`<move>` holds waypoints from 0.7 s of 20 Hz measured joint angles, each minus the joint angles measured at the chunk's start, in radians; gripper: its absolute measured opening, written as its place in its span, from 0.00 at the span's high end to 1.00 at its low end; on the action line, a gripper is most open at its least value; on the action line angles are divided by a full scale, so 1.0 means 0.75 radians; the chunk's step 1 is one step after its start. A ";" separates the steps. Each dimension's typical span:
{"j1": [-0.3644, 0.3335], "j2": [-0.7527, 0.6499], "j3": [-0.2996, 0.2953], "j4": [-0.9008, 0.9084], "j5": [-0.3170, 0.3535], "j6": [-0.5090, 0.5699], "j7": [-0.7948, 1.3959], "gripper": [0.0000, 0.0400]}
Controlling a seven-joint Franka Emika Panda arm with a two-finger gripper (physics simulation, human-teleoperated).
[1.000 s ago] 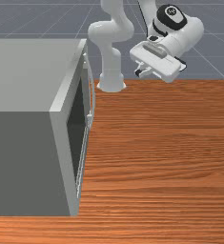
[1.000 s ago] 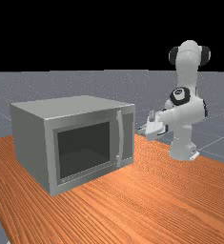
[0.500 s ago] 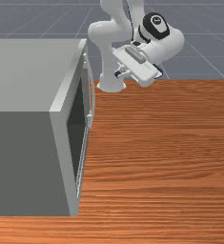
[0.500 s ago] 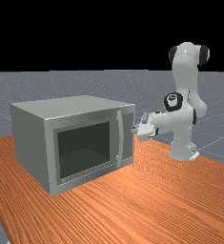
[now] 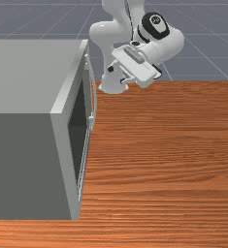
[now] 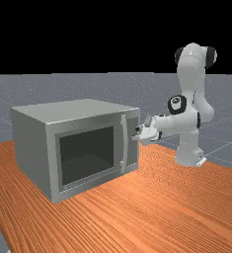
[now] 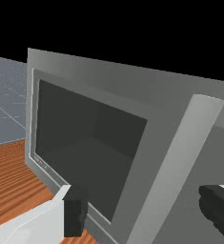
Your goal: Open the microwave
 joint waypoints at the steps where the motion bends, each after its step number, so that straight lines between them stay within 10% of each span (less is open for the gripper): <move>1: -0.001 -0.004 0.000 -0.003 -0.003 0.004 0.000 0.08; 14: 0.004 -0.144 0.015 -0.101 0.033 -0.033 0.000 0.00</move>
